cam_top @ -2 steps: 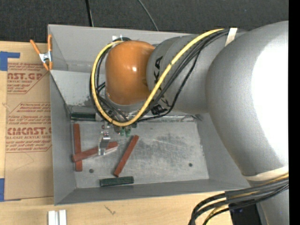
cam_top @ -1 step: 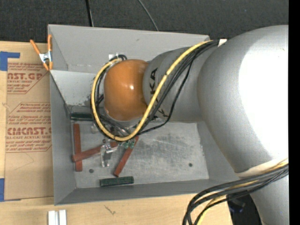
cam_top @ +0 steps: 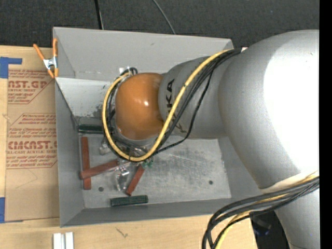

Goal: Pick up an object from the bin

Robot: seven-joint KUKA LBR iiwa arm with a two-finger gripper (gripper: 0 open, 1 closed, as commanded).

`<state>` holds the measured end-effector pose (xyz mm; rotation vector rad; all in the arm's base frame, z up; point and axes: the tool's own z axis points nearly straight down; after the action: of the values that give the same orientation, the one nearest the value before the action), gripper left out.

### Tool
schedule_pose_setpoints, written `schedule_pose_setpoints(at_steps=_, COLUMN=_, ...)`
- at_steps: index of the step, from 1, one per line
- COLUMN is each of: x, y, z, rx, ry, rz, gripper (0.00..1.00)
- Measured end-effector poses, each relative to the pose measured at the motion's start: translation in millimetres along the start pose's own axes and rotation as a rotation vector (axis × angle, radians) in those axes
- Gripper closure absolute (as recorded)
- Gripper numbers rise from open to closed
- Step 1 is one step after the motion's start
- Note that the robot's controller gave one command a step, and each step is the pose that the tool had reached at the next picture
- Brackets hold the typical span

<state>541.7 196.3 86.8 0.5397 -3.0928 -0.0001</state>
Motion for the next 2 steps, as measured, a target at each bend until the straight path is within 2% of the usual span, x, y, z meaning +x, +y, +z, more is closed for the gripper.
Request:
schedule_pose_setpoints(at_steps=1, x=5.1, y=-6.8, z=-13.1, rx=-0.001, ry=-0.003, rz=0.055, gripper=0.0)
schedule_pose_setpoints(at_steps=2, x=8.7, y=-7.8, z=7.3, rx=-0.001, ry=-0.003, rz=0.101, gripper=0.0)
